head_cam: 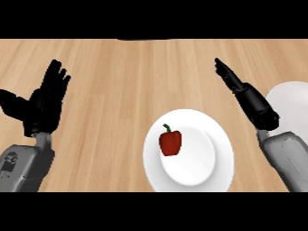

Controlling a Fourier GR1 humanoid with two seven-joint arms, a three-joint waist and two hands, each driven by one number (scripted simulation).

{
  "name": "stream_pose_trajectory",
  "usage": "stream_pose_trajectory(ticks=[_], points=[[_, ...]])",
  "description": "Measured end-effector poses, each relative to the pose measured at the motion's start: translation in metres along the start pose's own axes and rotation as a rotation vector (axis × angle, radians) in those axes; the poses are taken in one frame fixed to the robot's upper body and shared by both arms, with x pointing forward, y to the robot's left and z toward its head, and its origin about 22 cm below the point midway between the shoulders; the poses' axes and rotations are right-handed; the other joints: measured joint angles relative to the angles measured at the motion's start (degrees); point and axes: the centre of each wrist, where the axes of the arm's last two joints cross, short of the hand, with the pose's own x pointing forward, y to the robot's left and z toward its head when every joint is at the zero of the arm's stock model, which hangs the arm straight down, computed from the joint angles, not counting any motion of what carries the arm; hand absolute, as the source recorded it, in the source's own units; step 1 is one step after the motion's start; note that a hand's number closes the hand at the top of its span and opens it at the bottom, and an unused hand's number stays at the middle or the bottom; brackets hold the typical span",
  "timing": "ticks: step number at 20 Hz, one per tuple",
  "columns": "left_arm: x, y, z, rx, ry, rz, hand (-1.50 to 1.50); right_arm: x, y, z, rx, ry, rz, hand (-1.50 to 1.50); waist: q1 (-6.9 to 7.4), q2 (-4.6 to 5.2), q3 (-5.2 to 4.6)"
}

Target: Pick the bell pepper from the plate and place it in the plate

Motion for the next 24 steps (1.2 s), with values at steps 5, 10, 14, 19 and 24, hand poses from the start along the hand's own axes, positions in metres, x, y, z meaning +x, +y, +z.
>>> stream_pose_trajectory(ticks=[5,10,14,19,24], points=[[-0.039,0.010,0.019,-0.019,0.167,-0.067,0.00,0.023,-0.017,-0.009,-0.168,-0.066,-0.057,1.50,0.05,-0.91,-1.42],[-0.071,0.009,0.044,-0.065,0.322,-0.073,0.00,0.016,-0.048,0.004,-0.459,0.028,0.146,-1.50,-1.01,-1.36,-2.09],[-0.080,0.004,0.060,-0.099,0.351,-0.063,0.00,0.003,-0.025,0.031,-0.659,-0.006,0.117,-1.50,-0.80,-1.53,-1.93],[-0.079,0.002,0.064,-0.130,0.358,-0.057,0.00,0.009,-0.005,0.069,-0.677,-0.045,0.121,-1.50,-0.21,-1.45,-1.89],[-0.082,0.004,0.075,-0.137,0.340,-0.060,0.00,0.025,-0.007,0.087,-0.530,0.058,0.236,-1.50,0.09,-1.55,-1.92]])
